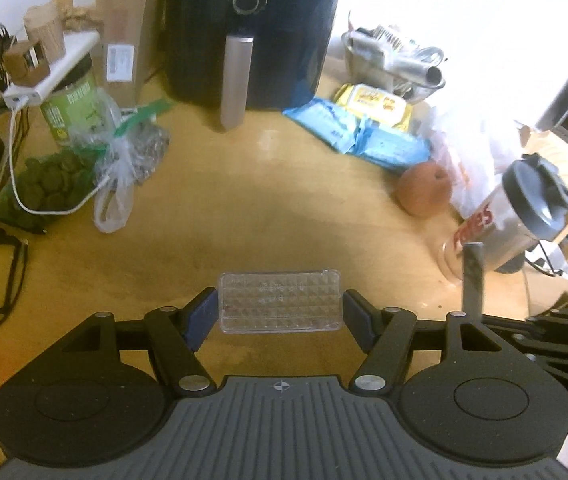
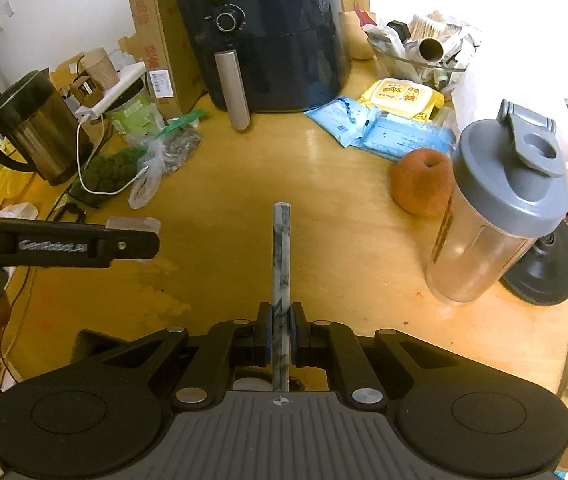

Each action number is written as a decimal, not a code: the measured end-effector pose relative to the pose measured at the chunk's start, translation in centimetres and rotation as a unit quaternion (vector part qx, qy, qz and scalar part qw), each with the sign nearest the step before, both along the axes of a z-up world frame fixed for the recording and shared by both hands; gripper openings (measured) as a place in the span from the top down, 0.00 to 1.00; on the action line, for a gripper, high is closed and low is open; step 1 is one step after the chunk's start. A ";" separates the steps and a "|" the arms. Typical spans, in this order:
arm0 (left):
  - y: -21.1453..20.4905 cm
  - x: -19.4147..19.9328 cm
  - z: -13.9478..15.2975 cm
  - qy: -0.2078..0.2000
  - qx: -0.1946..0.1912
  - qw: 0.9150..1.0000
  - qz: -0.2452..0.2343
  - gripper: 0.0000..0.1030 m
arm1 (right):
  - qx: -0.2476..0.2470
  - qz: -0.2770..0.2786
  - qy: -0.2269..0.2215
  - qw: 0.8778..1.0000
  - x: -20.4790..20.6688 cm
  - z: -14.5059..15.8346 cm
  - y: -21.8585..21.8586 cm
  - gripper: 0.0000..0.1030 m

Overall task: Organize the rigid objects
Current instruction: 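Carry the clear tray into the box and open the left tool while right carries the stick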

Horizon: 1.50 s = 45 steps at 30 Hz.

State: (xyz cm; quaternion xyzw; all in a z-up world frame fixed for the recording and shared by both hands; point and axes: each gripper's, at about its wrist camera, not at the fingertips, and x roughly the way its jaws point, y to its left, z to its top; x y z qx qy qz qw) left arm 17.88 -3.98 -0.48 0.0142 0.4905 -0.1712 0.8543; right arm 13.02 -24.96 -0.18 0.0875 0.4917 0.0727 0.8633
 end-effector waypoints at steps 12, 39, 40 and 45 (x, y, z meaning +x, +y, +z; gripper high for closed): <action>1.9 -3.1 1.5 -0.002 -0.004 1.000 -0.004 0.35 | 0.023 0.004 0.002 1.000 -1.3 0.5 1.2 0.89; 6.9 -11.6 -0.3 0.053 -0.022 0.998 -0.007 0.35 | 0.035 -0.002 0.017 0.999 -5.8 0.6 2.1 0.89; 6.7 -11.7 -0.4 0.054 -0.022 0.998 -0.010 0.35 | 0.035 -0.003 0.017 0.999 -6.0 0.6 2.1 0.89; 5.1 -12.7 -0.5 0.053 -0.044 0.996 -0.049 0.35 | 0.034 -0.009 0.016 0.999 -6.7 0.8 2.1 0.89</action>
